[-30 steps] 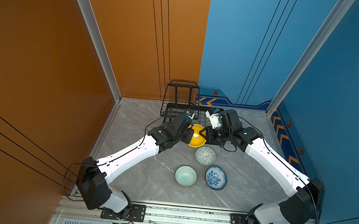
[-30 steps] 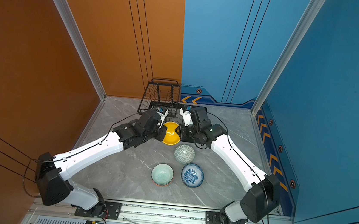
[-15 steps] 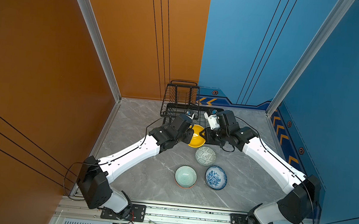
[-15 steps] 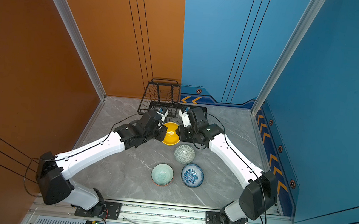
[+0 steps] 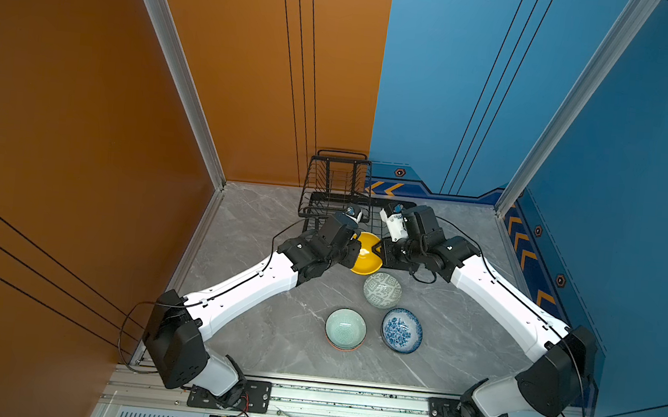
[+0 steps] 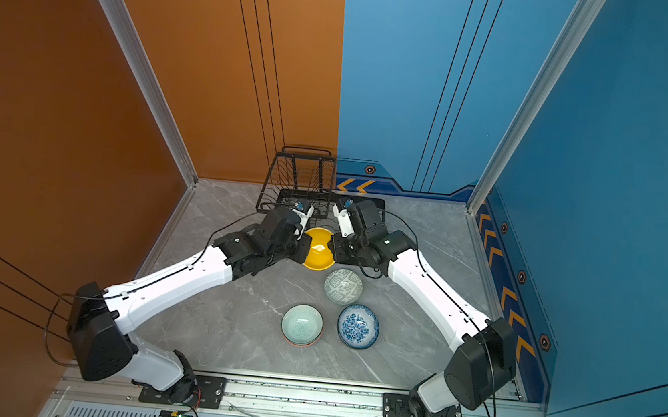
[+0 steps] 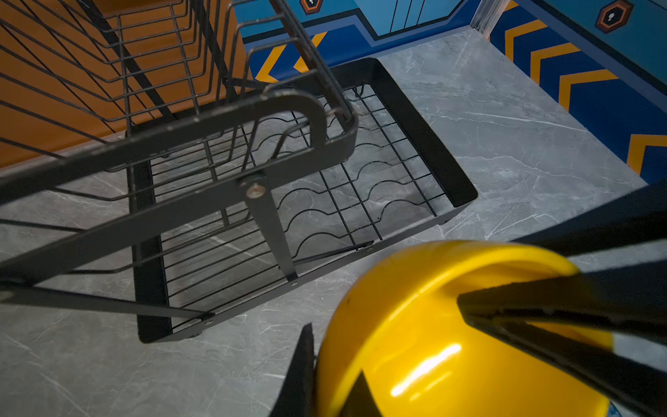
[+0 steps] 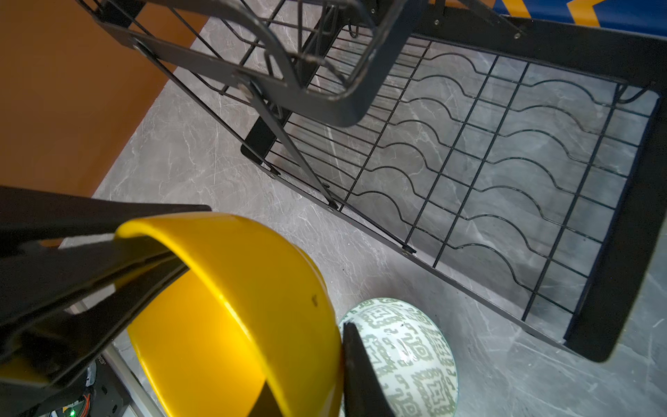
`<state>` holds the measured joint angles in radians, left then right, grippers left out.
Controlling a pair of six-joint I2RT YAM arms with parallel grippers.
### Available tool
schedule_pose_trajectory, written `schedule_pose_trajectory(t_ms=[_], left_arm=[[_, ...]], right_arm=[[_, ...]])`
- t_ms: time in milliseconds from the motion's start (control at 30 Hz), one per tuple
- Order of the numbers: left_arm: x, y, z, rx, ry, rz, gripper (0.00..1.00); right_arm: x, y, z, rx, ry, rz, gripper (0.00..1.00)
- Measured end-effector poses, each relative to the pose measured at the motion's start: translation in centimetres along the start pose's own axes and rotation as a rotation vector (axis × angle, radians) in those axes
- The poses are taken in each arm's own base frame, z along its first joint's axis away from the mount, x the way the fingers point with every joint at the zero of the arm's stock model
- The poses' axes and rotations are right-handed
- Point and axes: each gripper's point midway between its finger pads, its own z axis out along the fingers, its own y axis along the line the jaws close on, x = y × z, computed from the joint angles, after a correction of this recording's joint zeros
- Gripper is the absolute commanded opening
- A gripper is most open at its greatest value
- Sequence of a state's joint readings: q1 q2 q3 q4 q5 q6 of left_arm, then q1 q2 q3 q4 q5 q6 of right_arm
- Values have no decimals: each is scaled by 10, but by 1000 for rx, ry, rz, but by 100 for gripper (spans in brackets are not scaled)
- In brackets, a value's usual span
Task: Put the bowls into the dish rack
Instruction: 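Bring the right gripper to the yellow bowl and grasp its rim beside the left gripper, then open the left gripper and lift the yellow bowl with the right gripper toward the rack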
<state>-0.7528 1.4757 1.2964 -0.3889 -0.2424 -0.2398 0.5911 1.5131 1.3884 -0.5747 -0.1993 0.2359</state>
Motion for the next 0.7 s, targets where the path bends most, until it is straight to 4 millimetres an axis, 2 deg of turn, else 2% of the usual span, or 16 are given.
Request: schedule_pose_trajectory(t_ms=[100,167,267,433,467,533,567,700], left_arm=[[-1,-3,0,14,-3,-5,17],[-5,-7,-1,42,-16,-11,31],[-8,-14,-3,75,-28,-15,41],[-9,-17,-5,95,-31,-12,63],[-10,-17,-5,98,-32,-13,69],[-11,-17,-6,101,-37,-12,94],[-12,-18,-7,103,-40,-12,99],[-14,-17,-12,106,-51,-10,98]], right_arm=[[0,-2,0,15,-1,-3,0],[1,-5,0,24,1,0,0],[1,-6,0,27,2,2,0],[7,-11,3,45,15,4,0],[7,-12,3,52,16,4,0],[9,-14,4,60,19,-2,0],[10,-15,5,65,20,-6,0],[12,-21,5,93,18,-33,0]])
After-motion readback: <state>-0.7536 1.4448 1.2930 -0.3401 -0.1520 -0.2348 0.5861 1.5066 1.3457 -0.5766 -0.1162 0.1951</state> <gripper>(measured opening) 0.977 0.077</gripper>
